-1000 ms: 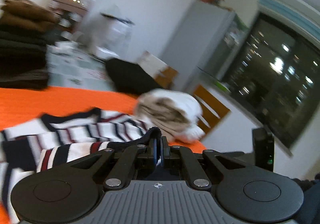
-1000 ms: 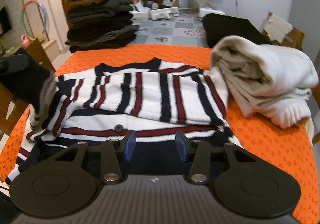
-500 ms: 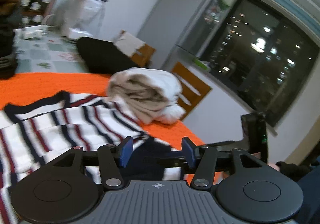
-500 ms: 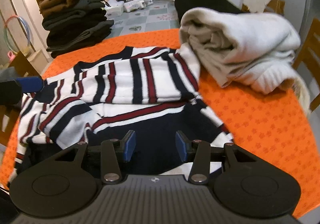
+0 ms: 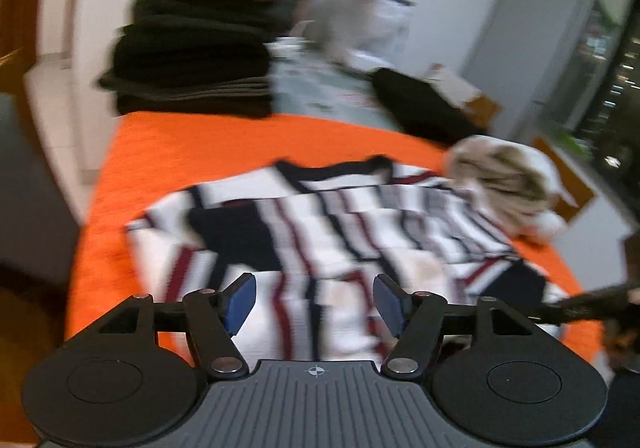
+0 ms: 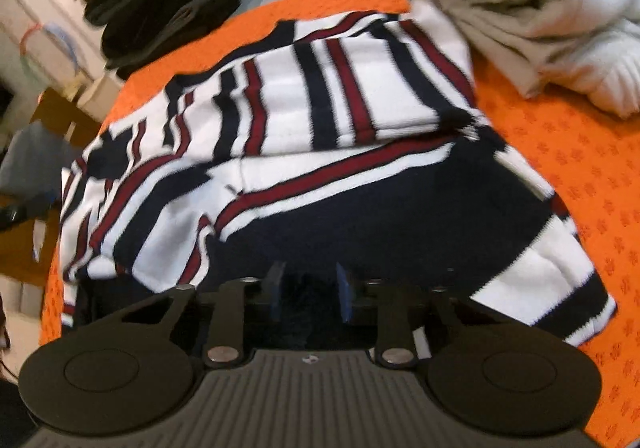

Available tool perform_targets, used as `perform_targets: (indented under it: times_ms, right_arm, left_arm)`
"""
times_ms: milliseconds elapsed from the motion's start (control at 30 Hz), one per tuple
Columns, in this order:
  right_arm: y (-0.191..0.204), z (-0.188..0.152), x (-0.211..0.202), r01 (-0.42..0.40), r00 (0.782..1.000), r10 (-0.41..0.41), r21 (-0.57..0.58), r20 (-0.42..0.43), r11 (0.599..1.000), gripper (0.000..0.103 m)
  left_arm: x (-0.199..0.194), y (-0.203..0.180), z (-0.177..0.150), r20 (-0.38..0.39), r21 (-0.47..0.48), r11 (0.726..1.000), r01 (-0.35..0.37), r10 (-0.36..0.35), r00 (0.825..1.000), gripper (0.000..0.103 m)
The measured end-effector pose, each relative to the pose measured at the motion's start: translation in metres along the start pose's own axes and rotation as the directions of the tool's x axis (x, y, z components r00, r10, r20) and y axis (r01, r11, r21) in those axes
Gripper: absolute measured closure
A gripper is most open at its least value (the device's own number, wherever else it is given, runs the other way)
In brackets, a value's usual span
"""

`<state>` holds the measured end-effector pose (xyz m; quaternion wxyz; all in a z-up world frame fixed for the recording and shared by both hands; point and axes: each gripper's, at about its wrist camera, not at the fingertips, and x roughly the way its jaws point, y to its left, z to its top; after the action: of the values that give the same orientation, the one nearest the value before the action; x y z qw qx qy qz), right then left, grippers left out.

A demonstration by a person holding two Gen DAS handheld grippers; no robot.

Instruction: Fold clothes

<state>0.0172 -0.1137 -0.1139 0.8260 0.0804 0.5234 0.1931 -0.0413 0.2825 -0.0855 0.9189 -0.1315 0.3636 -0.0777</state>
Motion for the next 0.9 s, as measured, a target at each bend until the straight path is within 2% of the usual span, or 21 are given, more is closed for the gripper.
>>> perform_targets:
  times_ms: [133,333,467,633,767,900]
  right_arm:
    - [0.01,0.009,-0.016,0.02,0.999,-0.017,-0.059,0.052,0.998,0.091]
    - [0.01,0.043,-0.065,0.117,0.983,-0.09,-0.164,0.161,0.979,0.092]
    - [-0.006,0.059,-0.068,0.155,0.978,-0.128,-0.168,0.163,0.974,0.091]
    - [-0.026,0.059,-0.043,0.168,0.982,-0.151,-0.15,0.116,0.974,0.087]
    - [-0.036,0.052,-0.034,0.309,0.949,-0.294,-0.14,0.115,0.941,0.081]
    - [-0.049,0.047,-0.047,0.275,0.955,-0.268,-0.044,0.126,0.96,0.078]
  left_arm:
    - [0.006,0.019,0.002,0.008,-0.033,0.997,-0.071,0.071,0.997,0.036]
    - [0.017,0.026,0.015,0.048,0.026,0.994,-0.11,0.108,0.993,0.036]
    - [0.03,0.03,0.026,0.037,0.093,0.992,-0.083,0.08,0.996,0.036]
    - [0.05,0.031,0.032,-0.023,0.178,0.983,-0.038,0.043,0.999,0.034]
    - [0.054,0.028,0.033,-0.037,0.213,0.977,-0.018,0.026,0.999,0.035]
    - [0.052,0.024,0.032,-0.044,0.221,0.975,0.029,-0.02,0.999,0.035]
